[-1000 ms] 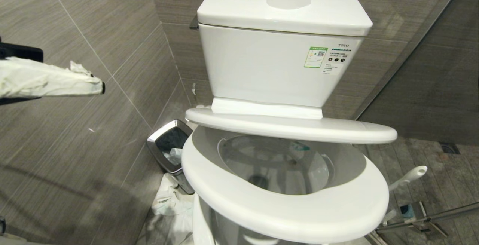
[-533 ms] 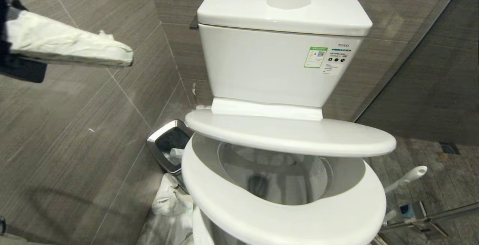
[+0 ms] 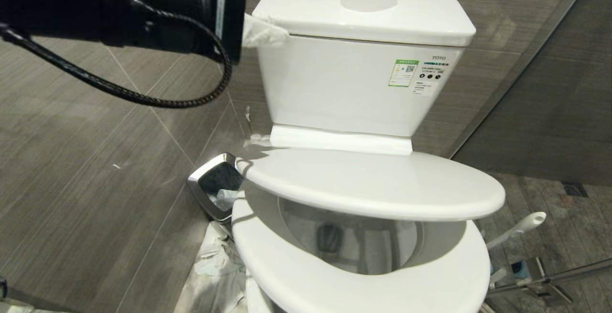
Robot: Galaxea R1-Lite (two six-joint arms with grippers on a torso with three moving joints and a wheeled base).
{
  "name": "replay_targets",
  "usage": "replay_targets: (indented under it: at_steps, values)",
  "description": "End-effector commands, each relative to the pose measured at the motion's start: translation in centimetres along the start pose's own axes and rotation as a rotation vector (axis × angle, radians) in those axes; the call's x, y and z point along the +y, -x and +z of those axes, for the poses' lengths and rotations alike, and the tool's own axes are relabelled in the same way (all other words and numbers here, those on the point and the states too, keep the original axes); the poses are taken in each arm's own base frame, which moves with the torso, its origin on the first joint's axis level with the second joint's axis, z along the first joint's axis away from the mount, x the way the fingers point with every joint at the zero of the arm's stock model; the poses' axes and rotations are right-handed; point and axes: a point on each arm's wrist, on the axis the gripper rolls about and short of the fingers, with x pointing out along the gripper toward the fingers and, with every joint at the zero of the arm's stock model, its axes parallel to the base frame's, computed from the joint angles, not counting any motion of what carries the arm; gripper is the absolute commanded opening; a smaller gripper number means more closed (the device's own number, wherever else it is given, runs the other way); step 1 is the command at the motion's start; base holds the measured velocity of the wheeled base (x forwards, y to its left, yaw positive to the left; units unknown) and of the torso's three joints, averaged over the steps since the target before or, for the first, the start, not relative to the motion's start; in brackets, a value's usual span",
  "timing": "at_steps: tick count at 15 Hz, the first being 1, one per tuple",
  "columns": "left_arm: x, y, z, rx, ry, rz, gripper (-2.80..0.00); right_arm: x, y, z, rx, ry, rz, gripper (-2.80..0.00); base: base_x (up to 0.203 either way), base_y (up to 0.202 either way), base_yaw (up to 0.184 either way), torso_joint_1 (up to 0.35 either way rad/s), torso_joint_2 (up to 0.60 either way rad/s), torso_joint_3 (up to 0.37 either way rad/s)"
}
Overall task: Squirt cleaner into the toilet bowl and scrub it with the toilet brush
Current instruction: Close the toilet lid
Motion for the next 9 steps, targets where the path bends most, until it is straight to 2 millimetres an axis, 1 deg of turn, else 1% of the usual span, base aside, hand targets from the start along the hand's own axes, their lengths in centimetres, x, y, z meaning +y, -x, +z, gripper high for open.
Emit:
replay_targets:
  at_steps: [1,3,7,9]
  values:
    - [-0.1,-3.1,-2.6,0.118,-0.023,-0.025,-2.8,0.0,0.0,0.0,0.001,0.001,-0.001,-2.8,0.0,0.0,0.0,0.0,0.0,0.0]
    - [-0.3,-4.0,-4.5,0.217,-0.009,-0.045,-2.8,0.0,0.0,0.0,0.001,0.001,-0.001,-2.8,0.0,0.0,0.0,0.0,0.0,0.0]
    - [-0.9,-3.9,-7.8,0.487,0.07,-0.097,-2.8,0.0,0.0,0.0,0.001,0.001,0.001,-2.8,0.0,0.0,0.0,0.0,0.0,0.0]
    - [-1.1,-4.4,-9.3,0.556,0.093,-0.111,-2.8,0.0,0.0,0.0,0.001,0.001,0.001,-2.8,0.0,0.0,0.0,0.0,0.0,0.0]
